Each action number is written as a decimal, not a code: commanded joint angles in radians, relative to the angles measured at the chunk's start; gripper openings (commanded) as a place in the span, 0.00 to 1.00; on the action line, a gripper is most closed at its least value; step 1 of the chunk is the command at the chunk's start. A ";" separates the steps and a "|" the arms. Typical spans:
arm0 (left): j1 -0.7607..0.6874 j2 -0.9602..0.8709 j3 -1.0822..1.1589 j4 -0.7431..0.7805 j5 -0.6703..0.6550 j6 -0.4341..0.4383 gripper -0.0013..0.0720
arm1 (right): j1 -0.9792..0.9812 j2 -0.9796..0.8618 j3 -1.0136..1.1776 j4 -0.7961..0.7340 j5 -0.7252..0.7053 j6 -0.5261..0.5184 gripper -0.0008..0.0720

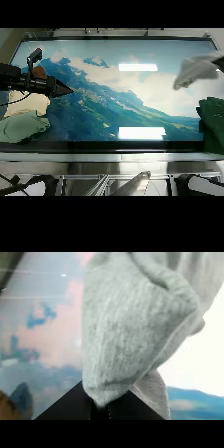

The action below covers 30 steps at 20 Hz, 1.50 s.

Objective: Fold the shirts.

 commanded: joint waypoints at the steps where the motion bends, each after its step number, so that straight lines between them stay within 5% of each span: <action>1: 0.000 0.001 0.000 0.000 0.001 0.001 0.04 | -0.180 0.031 -0.050 -0.494 0.280 0.114 0.02; 4: 0.000 0.001 0.000 0.001 0.003 0.001 0.04 | -0.231 0.060 -0.230 -0.764 0.355 0.163 0.03; 9: 0.000 0.000 0.000 0.001 0.004 0.001 0.04 | -0.243 0.068 -0.462 -0.850 0.292 0.220 0.04; 10: 0.000 0.000 0.000 0.001 0.011 0.001 0.04 | -0.243 0.064 -0.463 -0.847 0.292 0.226 0.29; 11: 0.000 0.000 0.000 0.001 0.016 0.001 0.04 | -0.243 0.063 -0.463 -0.840 0.300 0.225 0.70; 12: 0.000 0.000 0.000 0.001 0.016 0.001 0.04 | -0.243 0.063 -0.462 -0.840 0.311 0.222 0.97; 13: 0.000 0.000 0.000 0.001 0.016 0.001 0.04 | -0.243 0.063 -0.462 -0.836 0.323 0.221 0.97; 16: 0.000 0.000 0.000 -0.001 0.006 0.001 0.04 | -0.243 0.064 -0.440 -0.737 0.343 0.182 0.97; 19: 0.003 0.014 0.002 -0.002 0.000 0.002 0.04 | -0.241 0.065 -0.370 -0.414 0.357 0.087 0.91; 21: 0.012 0.051 0.027 -0.001 -0.011 0.001 0.04 | -0.228 0.082 -0.335 -0.078 0.346 -0.006 0.36; 24: 0.036 0.152 0.071 0.007 -0.013 -0.016 0.04 | -0.109 0.152 -0.315 0.207 0.272 -0.200 0.03; 27: 0.050 0.296 -0.045 0.021 -0.016 -0.037 0.04 | 0.126 0.270 -0.362 0.107 0.120 -0.371 0.03; 30: 0.050 0.468 -0.275 0.062 -0.033 -0.038 0.04 | 0.389 0.436 -0.558 0.075 -0.042 -0.423 0.03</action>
